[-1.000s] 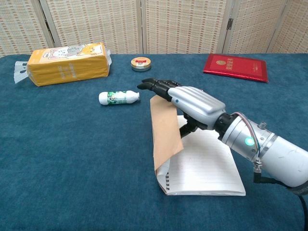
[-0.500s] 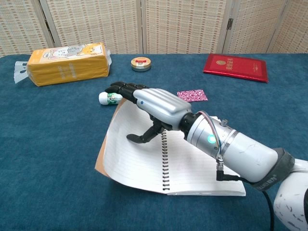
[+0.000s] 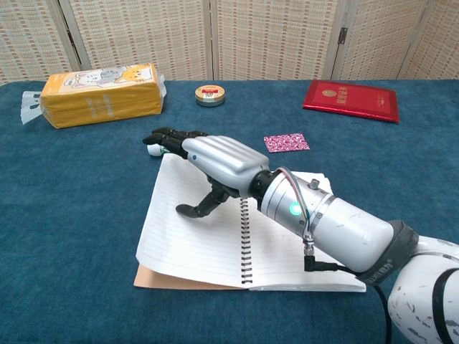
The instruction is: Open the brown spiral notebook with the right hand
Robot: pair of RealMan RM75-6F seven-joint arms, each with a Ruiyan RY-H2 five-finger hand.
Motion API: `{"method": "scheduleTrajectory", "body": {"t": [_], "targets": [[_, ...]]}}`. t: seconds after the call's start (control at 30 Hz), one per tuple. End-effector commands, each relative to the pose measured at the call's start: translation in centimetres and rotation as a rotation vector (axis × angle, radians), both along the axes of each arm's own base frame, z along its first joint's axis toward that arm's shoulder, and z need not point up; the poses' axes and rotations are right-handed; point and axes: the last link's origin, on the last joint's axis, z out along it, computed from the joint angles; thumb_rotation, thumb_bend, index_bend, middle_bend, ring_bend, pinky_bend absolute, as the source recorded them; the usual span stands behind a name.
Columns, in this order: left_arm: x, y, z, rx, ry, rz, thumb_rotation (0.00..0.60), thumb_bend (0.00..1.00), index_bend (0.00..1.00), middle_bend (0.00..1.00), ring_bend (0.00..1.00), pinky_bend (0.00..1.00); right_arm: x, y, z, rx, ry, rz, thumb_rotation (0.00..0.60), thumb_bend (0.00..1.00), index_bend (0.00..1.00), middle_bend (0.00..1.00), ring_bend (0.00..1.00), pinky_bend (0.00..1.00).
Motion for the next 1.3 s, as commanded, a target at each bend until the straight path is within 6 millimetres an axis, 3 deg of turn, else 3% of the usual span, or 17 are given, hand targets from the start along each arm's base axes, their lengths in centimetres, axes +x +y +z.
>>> {"method": "scheduleTrajectory", "body": {"t": [0.03,0.5,0.7,0.83,1.0,1.3], "targets": [[0.0,-0.1,0.0,-0.003,0.003,-0.002,0.600,0.24,0.19,0.11,0.12,0.20,0.1,0.1,0.1,-0.003,-0.004,0.002,0.600,0.34,0.00,0.00,0.00,0.00],[0.1,-0.1,-0.2,-0.011,-0.010,-0.002,0.600,0.24,0.19,0.11,0.12,0.20,-1.3,0.2,-1.7,0.026,0.094,-0.017,0.600,0.33,0.00,0.00,0.00,0.00],[0.3,-0.1,-0.3,-0.020,-0.001,-0.013,0.600,0.24,0.19,0.11,0.12,0.20,-0.9,0.0,0.4,-0.021,0.017,0.015,0.600,0.33,0.00,0.00,0.00,0.00],[0.4,-0.1,-0.5,-0.027,0.011,-0.014,0.600,0.24,0.19,0.11,0.12,0.20,-1.2,-0.1,3.1,-0.076,-0.021,0.034,0.600,0.33,0.00,0.00,0.00,0.00],[1.0,0.0,-1.2,-0.048,0.046,-0.027,0.600,0.24,0.19,0.11,0.12,0.20,-3.4,0.2,7.8,-0.172,-0.013,0.029,0.600,0.32,0.00,0.00,0.00,0.00],[2.6,0.6,-4.0,-0.159,0.128,-0.063,0.600,0.24,0.19,0.11,0.12,0.20,-11.7,3.2,19.7,-0.436,0.188,-0.119,0.600,0.32,0.00,0.00,0.00,0.00]]}}
